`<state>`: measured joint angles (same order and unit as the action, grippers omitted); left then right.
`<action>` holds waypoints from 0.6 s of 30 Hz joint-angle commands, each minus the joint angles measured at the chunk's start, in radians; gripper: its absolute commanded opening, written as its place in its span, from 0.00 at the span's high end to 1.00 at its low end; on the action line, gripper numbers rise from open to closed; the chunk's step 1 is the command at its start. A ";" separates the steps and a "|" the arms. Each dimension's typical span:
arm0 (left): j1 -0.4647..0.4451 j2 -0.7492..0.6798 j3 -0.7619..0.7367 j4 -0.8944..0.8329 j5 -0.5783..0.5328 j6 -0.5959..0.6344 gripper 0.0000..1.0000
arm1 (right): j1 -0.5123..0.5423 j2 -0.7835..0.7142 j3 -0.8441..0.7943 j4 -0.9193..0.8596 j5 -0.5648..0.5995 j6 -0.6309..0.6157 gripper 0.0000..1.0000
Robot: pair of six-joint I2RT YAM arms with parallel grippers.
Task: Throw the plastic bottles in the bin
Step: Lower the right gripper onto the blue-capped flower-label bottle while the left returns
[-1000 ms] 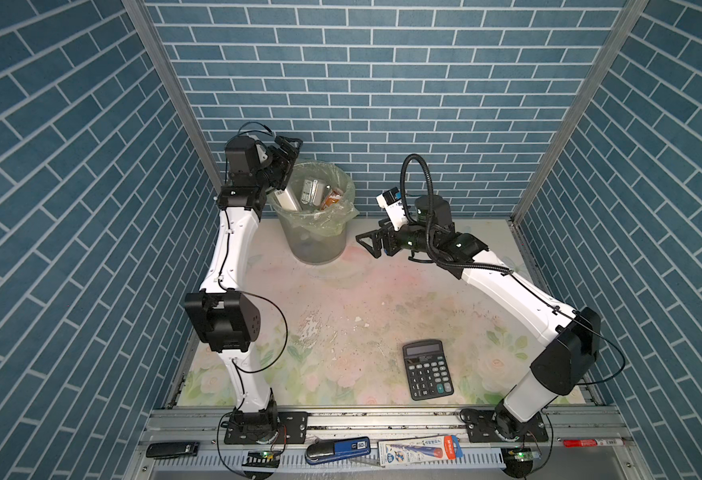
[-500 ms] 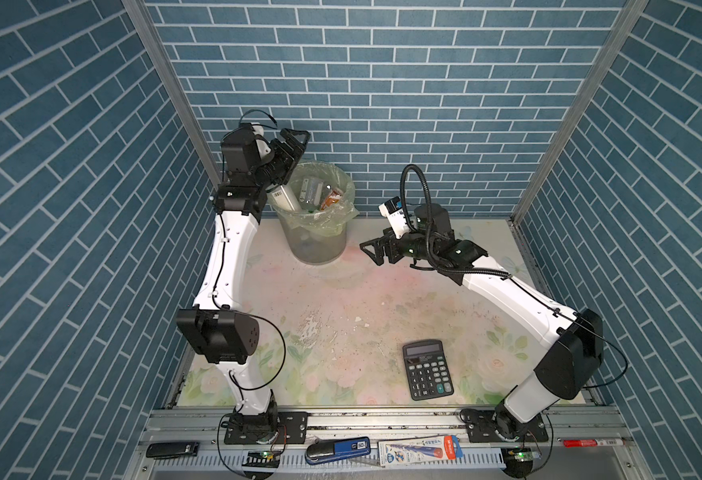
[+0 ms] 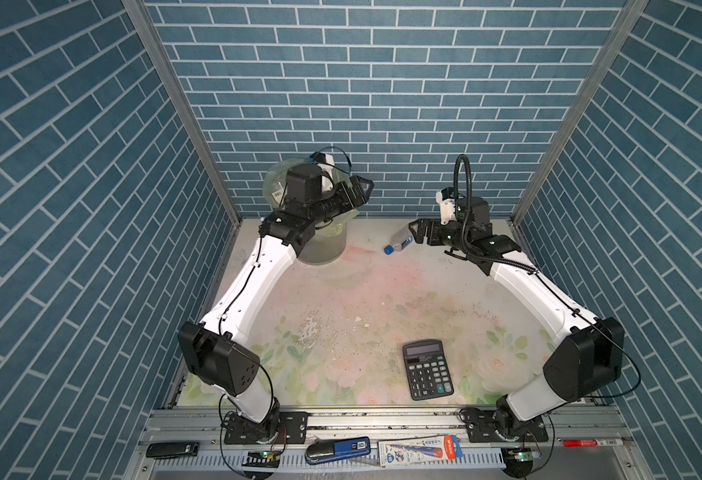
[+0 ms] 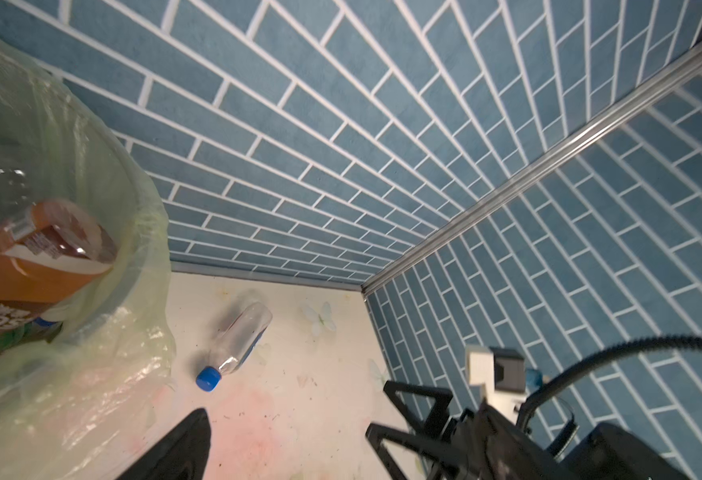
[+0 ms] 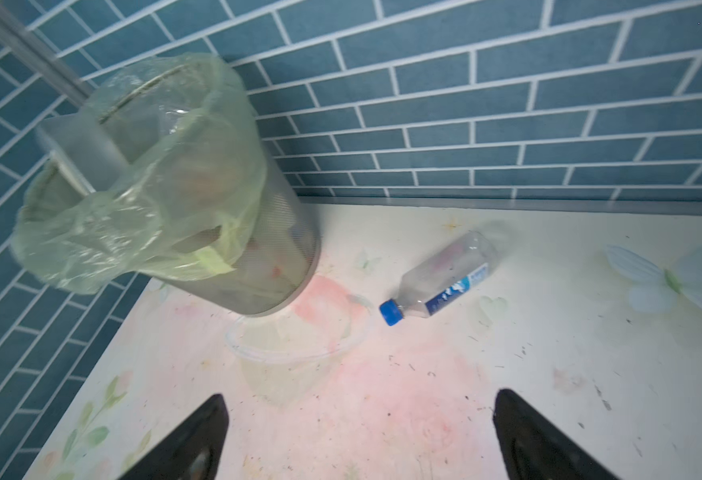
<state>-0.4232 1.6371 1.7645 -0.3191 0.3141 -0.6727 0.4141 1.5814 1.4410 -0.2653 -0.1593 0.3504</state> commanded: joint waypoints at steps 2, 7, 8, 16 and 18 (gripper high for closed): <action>-0.086 -0.015 -0.088 -0.010 -0.096 0.136 0.01 | -0.042 0.091 -0.010 -0.035 0.035 0.074 0.01; -0.172 -0.026 -0.253 0.062 -0.137 0.159 0.01 | -0.079 0.213 0.050 -0.017 0.019 0.117 0.01; -0.187 -0.027 -0.287 0.079 -0.140 0.162 0.01 | -0.083 0.244 0.073 -0.018 0.016 0.120 0.01; -0.225 -0.026 -0.508 0.207 -0.148 0.120 0.01 | -0.086 0.493 0.288 -0.049 -0.005 0.158 0.01; -0.225 -0.027 -0.543 0.234 -0.147 0.115 0.01 | -0.086 0.550 0.344 -0.058 -0.003 0.173 0.01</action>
<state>-0.6468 1.6344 1.2541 -0.1654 0.1852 -0.5495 0.3279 2.0815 1.6955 -0.3004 -0.1539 0.4755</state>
